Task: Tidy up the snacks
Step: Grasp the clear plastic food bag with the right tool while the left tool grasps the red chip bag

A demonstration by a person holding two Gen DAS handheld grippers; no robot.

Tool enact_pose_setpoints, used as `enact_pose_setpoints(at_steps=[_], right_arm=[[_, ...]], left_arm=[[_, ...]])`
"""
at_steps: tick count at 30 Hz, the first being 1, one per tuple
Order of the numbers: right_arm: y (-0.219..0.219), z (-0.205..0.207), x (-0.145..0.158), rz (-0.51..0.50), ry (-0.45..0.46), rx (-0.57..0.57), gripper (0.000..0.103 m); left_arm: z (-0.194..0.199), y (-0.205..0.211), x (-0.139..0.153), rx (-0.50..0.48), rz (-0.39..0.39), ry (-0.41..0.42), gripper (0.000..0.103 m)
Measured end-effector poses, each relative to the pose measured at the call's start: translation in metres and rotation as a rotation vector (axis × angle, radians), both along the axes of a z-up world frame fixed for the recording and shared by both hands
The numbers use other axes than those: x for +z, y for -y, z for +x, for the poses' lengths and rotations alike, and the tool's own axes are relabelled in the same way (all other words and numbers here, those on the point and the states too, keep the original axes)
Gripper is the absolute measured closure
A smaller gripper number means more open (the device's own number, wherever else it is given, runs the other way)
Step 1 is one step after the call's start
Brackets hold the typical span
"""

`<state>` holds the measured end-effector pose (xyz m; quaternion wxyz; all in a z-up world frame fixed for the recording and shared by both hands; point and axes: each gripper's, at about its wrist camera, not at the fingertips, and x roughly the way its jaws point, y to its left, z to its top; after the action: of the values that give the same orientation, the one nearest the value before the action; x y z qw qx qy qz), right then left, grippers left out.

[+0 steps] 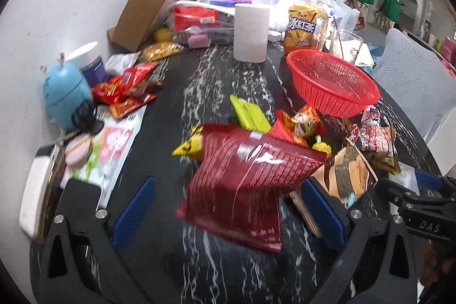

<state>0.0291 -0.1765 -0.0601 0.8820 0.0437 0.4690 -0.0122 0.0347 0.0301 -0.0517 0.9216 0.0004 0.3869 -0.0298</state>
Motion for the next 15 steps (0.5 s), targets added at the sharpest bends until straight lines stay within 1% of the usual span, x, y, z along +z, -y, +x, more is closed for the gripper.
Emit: enact_pose_setpoints(at_steps=[3, 7, 8, 11, 12, 13, 14, 15], right_arm=[[0.006, 0.006, -0.002, 0.012, -0.009, -0.014, 0.005], [0.008, 0.011, -0.006, 0.003, -0.029, -0.019, 0.005], [0.009, 0.011, -0.007, -0.002, -0.034, -0.018, 0.006], [0.011, 0.010, -0.012, -0.015, -0.055, -0.014, 0.014], [0.012, 0.008, -0.013, -0.017, -0.062, -0.016, 0.020], [0.014, 0.008, -0.014, -0.019, -0.066, -0.021, 0.026], [0.016, 0.007, -0.015, -0.022, -0.072, -0.027, 0.028], [0.017, 0.006, -0.016, -0.024, -0.076, -0.032, 0.034]], left_arm=[[0.008, -0.001, 0.000, -0.016, -0.016, 0.001, 0.000], [0.019, -0.001, -0.009, -0.031, -0.044, -0.032, 0.000], [0.021, 0.000, -0.012, -0.041, -0.053, -0.039, 0.000], [0.024, 0.003, -0.015, -0.072, -0.064, -0.039, 0.001], [0.024, 0.003, -0.014, -0.070, -0.061, -0.038, 0.003], [0.024, 0.005, -0.015, -0.065, -0.056, -0.042, 0.016], [0.025, 0.006, -0.016, -0.058, -0.049, -0.056, 0.027], [0.025, 0.007, -0.017, -0.051, -0.039, -0.063, 0.027]])
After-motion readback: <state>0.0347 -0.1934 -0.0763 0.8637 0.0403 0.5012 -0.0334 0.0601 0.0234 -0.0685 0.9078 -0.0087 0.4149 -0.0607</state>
